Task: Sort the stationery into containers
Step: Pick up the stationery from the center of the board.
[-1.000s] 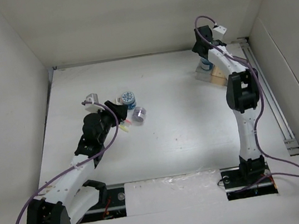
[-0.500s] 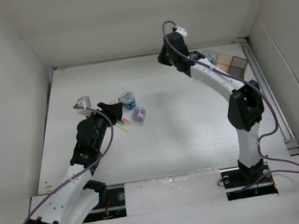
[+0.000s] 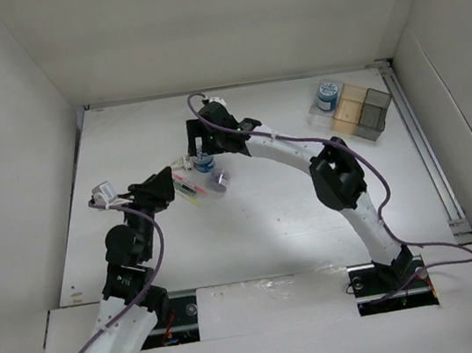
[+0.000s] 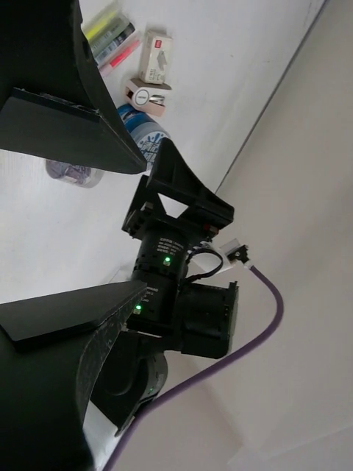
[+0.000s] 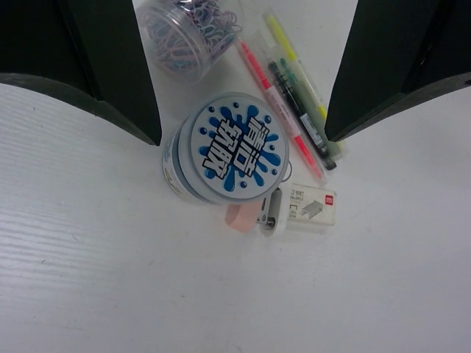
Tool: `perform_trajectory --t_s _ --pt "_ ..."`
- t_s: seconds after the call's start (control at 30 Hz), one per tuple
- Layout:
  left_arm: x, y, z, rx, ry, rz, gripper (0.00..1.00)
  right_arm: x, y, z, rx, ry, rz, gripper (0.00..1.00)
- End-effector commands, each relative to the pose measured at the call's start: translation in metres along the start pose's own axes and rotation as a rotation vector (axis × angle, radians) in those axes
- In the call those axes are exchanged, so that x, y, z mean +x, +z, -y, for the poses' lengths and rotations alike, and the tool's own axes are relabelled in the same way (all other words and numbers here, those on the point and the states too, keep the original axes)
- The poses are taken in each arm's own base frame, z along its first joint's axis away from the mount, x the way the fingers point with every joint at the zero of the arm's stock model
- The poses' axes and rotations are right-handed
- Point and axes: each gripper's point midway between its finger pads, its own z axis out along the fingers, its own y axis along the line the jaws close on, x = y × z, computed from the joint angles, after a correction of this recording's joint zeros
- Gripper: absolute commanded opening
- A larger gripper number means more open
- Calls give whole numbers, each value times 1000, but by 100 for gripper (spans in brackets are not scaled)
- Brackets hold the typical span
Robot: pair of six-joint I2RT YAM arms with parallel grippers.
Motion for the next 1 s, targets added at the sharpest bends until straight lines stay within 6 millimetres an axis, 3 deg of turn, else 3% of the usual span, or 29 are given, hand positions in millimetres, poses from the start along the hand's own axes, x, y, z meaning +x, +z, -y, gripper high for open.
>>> perform_trajectory --t_s 0.0,0.2,0.27,0.57,0.83,0.87,0.9,0.97 --pt "8 4 -6 -20 -4 -17 57 -20 -4 -18 2 -39 47 99" --pt "10 8 -2 -14 -2 -41 57 -15 17 0 109 -61 74 99" --pt "10 8 -2 -14 -2 -41 57 -5 25 1 121 -71 64 98" --pt "11 7 -4 -14 -2 -41 57 1 25 -4 130 -93 64 94" --pt "13 7 -5 -20 0 -48 57 6 26 0 157 -101 75 65" --pt "13 7 -5 -20 0 -48 57 -2 20 -6 141 -81 96 54" --pt "13 7 -5 -20 0 -48 57 -8 17 -2 164 -79 122 49" --pt "17 8 -6 -19 2 -61 57 -32 0 -16 127 -30 188 44"
